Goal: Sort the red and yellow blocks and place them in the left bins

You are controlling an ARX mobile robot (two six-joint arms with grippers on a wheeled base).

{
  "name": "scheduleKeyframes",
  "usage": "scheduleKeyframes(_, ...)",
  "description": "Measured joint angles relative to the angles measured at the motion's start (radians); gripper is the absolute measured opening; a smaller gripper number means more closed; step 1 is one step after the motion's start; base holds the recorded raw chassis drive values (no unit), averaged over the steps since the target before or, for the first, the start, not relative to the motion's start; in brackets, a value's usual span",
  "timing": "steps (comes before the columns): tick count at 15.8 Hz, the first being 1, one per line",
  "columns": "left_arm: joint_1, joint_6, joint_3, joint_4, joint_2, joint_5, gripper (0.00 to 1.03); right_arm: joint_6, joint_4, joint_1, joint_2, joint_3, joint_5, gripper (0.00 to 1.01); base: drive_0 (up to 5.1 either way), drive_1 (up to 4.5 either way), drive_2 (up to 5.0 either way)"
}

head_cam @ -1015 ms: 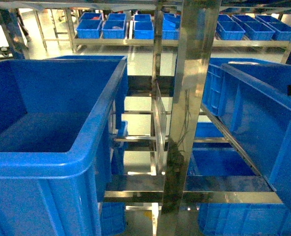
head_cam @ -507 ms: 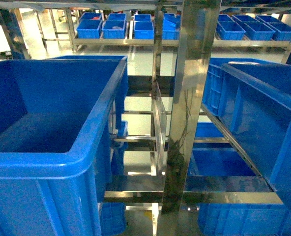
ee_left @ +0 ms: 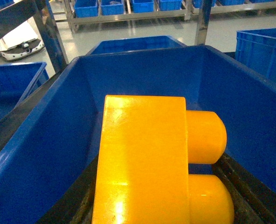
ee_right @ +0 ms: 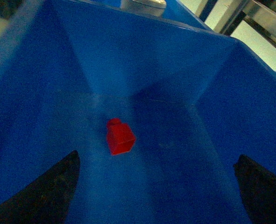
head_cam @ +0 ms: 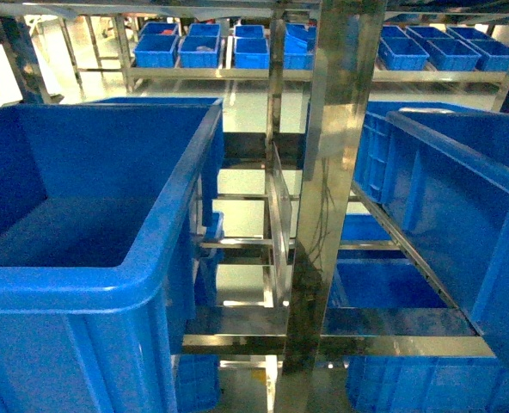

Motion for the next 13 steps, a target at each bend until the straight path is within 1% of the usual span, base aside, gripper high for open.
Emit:
scheduleKeyframes(1,0.0,0.0,0.0,0.0,0.0,0.0,0.56,0.024,-0.012,0.007,-0.107,-0.085,-0.043,0.98,0.0,0.0,0.0)
scheduleKeyframes(3,0.0,0.0,0.0,-0.001,0.0,0.0,0.56,0.05,-0.013,0.007,-0.312,-0.232,-0.096,0.98,0.0,0.0,0.0)
scheduleKeyframes(4,0.0,0.0,0.0,0.0,0.0,0.0,0.56,0.056,-0.03,0.012,-0.42,-0.294,-0.108,0.98,0.0,0.0,0.0)
scheduleKeyframes(5,0.0,0.0,0.0,0.0,0.0,0.0,0.56,0.069,-0.045,0.013,-0.521,-0.352,-0.119,0.98,0.0,0.0,0.0)
scheduleKeyframes(6,0.0,0.0,0.0,0.0,0.0,0.0,0.56,0.093,-0.098,0.011,-0.626,-0.401,-0.143,0.98,0.0,0.0,0.0)
scheduleKeyframes(8,0.0,0.0,0.0,0.0,0.0,0.0,0.56,0.178,-0.223,-0.004,-0.883,-0.473,-0.206,0.98,0.0,0.0,0.0)
scheduleKeyframes(9,0.0,0.0,0.0,0.0,0.0,0.0,0.56,0.216,-0.292,-0.018,-1.027,-0.497,-0.223,0.98,0.0,0.0,0.0)
scheduleKeyframes(10,0.0,0.0,0.0,0.0,0.0,0.0,0.56,0.242,-0.393,-0.043,-1.178,-0.541,-0.244,0.98,0.0,0.0,0.0)
scheduleKeyframes(11,0.0,0.0,0.0,0.0,0.0,0.0,0.56,0.254,-0.584,-0.112,-1.38,-0.62,-0.328,0.98,0.0,0.0,0.0)
scheduleKeyframes(12,0.0,0.0,0.0,-0.001,0.0,0.0,0.56,0.254,-0.631,-0.142,-1.432,-0.634,-0.364,0.98,0.0,0.0,0.0)
scheduleKeyframes(13,0.0,0.0,0.0,0.0,0.0,0.0,0.56,0.252,-0.672,-0.16,-1.475,-0.639,-0.398,0.98,0.0,0.0,0.0)
